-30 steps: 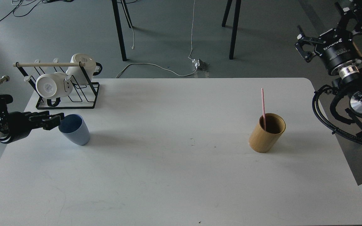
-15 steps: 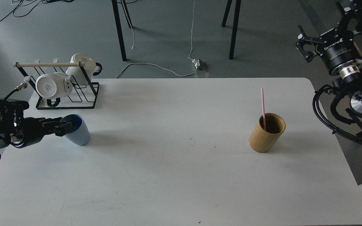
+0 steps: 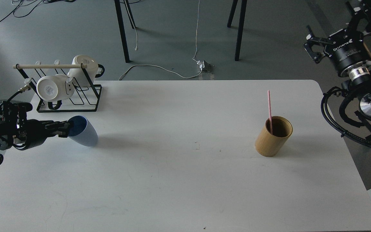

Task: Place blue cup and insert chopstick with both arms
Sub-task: 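Carry the blue cup with the left gripper toward the table center and set it down, then release the blue cup and withdraw the left arm toward the rack, then reach the right gripper to the pink stick in the tan cup and grasp, then lift the pink stick out of the tan cup with the right gripper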

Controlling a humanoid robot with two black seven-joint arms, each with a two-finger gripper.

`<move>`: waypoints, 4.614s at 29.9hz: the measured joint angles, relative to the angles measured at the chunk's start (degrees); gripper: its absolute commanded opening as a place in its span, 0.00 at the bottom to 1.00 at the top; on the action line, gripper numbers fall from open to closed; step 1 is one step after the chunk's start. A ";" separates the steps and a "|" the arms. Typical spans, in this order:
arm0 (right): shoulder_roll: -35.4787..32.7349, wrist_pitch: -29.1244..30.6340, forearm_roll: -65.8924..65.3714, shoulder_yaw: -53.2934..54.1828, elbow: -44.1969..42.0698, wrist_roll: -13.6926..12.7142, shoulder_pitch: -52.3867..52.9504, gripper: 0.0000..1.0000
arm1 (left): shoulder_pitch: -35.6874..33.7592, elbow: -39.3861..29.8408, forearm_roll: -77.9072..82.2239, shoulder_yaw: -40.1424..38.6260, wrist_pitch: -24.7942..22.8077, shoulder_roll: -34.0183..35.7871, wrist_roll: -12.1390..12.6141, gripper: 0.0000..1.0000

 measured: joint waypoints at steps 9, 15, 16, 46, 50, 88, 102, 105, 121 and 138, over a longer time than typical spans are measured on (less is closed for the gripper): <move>-2.28 -0.11 0.00 0.89 0.03 0.00 0.17 1.00 | -12.70 -13.70 7.42 -0.10 -10.99 0.39 1.11 0.01; -5.31 -0.17 0.00 1.36 -0.15 -0.32 0.61 1.00 | -19.13 -24.07 13.19 -0.17 -19.93 -7.08 5.75 0.01; -5.92 -0.17 0.00 1.40 -0.17 -0.35 0.72 1.00 | -19.90 -24.31 13.78 -0.17 -21.09 -9.79 6.69 0.01; -8.32 -0.63 0.00 1.35 0.02 -0.30 0.77 1.00 | -14.97 -7.58 29.48 0.22 -22.42 -40.16 10.36 0.18; -8.64 -0.60 0.00 1.30 0.03 -0.34 0.63 1.00 | -14.82 -7.66 29.16 0.09 -22.42 -40.24 10.33 0.46; -28.61 -12.16 -88.98 -21.88 39.12 -3.45 7.02 0.91 | -9.44 7.10 -92.19 -31.14 -22.40 -25.12 0.95 1.00; -19.74 -14.26 -105.93 -38.95 31.83 -6.27 8.54 0.62 | -8.00 7.31 -95.48 -32.12 -22.42 -25.28 0.96 1.00; -16.66 -14.26 -106.72 -39.39 28.66 -6.63 8.73 0.60 | -7.89 7.43 -95.45 -32.13 -22.42 -25.31 0.96 1.00; -12.64 -14.21 -106.88 -39.88 24.87 -6.61 9.22 0.03 | -7.84 9.89 -95.34 -32.13 -22.42 -25.29 0.96 1.00; -19.03 -14.16 -106.92 -39.74 30.87 -6.62 11.78 0.00 | -8.00 11.04 -95.05 -31.68 -22.42 -25.41 1.03 1.00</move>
